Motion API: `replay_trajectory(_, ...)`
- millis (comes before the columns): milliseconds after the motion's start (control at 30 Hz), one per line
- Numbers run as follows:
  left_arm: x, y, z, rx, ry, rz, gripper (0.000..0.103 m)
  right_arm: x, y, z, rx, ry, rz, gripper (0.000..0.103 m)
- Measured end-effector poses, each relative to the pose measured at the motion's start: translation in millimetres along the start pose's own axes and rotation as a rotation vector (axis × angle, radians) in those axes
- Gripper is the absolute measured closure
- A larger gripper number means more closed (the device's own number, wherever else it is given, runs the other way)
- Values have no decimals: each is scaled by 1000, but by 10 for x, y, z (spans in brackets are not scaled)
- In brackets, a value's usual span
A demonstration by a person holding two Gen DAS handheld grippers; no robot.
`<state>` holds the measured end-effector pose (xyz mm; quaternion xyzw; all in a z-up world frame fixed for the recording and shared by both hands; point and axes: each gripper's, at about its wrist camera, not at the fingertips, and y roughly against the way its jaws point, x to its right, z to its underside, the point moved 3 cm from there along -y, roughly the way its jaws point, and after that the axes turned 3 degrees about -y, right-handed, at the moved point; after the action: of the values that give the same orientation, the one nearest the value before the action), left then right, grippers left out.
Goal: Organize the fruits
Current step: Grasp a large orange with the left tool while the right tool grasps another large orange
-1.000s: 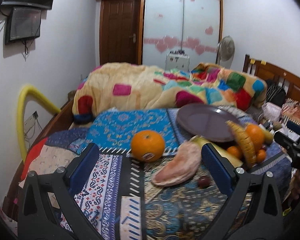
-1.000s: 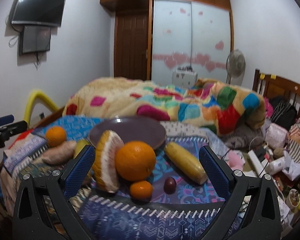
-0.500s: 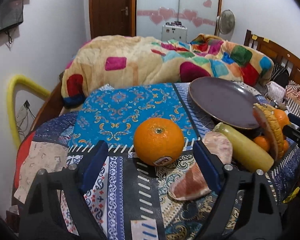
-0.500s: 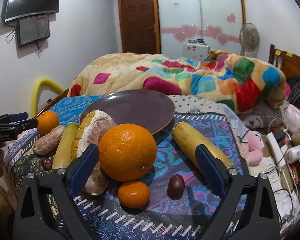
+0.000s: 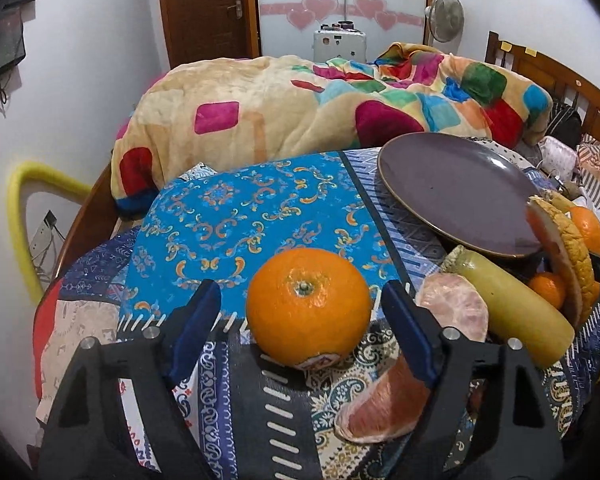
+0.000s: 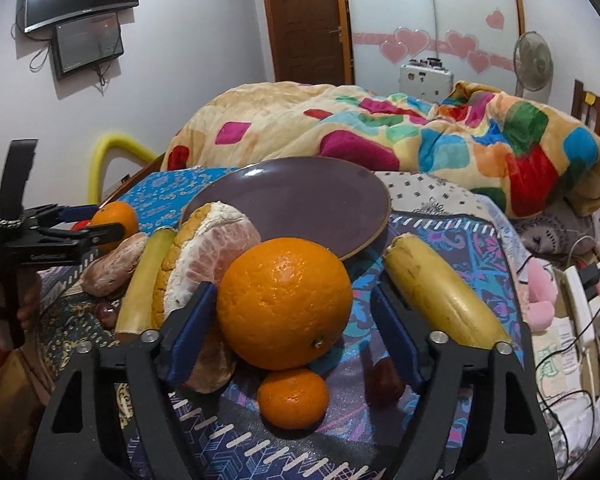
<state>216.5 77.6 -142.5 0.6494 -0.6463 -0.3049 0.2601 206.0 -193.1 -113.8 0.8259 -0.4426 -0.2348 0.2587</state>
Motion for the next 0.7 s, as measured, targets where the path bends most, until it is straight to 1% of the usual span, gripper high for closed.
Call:
replay_trajectory(33,8,-14,-3,-4,-1,2,26,-6,0,1,-4,2,-5,37)
replay_trajectory(100,23,-46,-1,-17,-5,12,37,-22,0,5,-5,13,2,37)
replay_trajectory(133,35,-57,4,-21,-8,19,38,-24,-5,2,-5,16,3,37)
replay_trajectory(300,61,-25,18,-9,-27,6,39,-9,-7,-9,-4,17,5,39)
replay_trajectory(433,53,39,0,-3,-2,36,40,-6,6,-18,2,13,22,40)
replay_trajectory(600,127,242,-73,54,-36,-3,40,16,82,-49,21,-3,22,40)
replay_trajectory(700,171,378,-155,83,-38,12,40,36,146,-96,43,-7,34,40)
